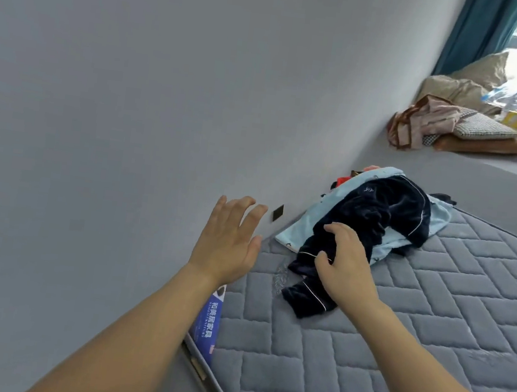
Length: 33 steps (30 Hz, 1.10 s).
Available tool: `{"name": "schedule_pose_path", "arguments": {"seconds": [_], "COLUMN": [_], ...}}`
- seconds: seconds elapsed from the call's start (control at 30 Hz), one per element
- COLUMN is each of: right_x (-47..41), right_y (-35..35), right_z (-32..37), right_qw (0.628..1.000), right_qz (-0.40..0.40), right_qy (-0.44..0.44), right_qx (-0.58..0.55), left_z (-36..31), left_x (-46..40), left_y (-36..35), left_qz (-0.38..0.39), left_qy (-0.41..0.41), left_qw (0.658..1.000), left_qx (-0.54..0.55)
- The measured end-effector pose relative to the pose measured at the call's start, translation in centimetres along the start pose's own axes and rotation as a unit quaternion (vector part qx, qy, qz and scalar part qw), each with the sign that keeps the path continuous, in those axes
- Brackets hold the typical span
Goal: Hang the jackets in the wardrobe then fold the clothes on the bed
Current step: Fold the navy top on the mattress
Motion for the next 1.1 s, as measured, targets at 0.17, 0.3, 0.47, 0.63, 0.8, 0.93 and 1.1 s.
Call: {"name": "schedule_pose_path", "arguments": {"seconds": [0.17,0.3,0.47,0.63,0.8,0.93,1.1], "right_x": [-5.4,-8.6,-12.5,-15.9,-17.5,-16.4,-13.0], "right_y": [-0.2,-0.2,-0.8,-4.8,-13.2,-21.0,-30.4], "right_z": [-4.4,-6.4,-10.5,-18.3,-30.9,-40.6,-48.3], "right_qw": [0.999,0.998,0.99,0.964,0.9,0.841,0.768], "right_qz": [-0.013,-0.021,-0.028,-0.015,0.036,0.05,0.068], "right_qy": [-0.043,-0.066,-0.137,-0.265,-0.428,-0.529,-0.626], "right_qx": [-0.001,-0.004,-0.008,-0.012,-0.069,-0.1,-0.119], "left_z": [0.6,1.1,2.0,2.9,2.9,2.1,1.9], "left_x": [-6.9,-10.6,-15.6,-20.8,-23.0,-20.7,-14.7], "left_y": [-4.2,-7.0,-11.1,-21.3,-39.9,-54.4,-67.1], "left_qz": [0.008,0.037,0.052,0.12,0.308,0.449,0.565], "left_qy": [-0.019,-0.026,-0.046,-0.079,-0.097,-0.111,-0.121], "left_qw": [1.0,0.999,0.997,0.985,0.943,0.882,0.814], "left_qx": [0.018,0.027,0.041,0.098,0.079,0.088,0.05]}}
Point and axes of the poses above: each hand's wrist, its own x-axis away from the middle knuckle, its own y-axis out of the back of the hand, z = x × y, the point moved 3 cm from there along -x, towards the middle knuckle, and after that the axes turned 3 degrees about y, right-handed, at the moved point
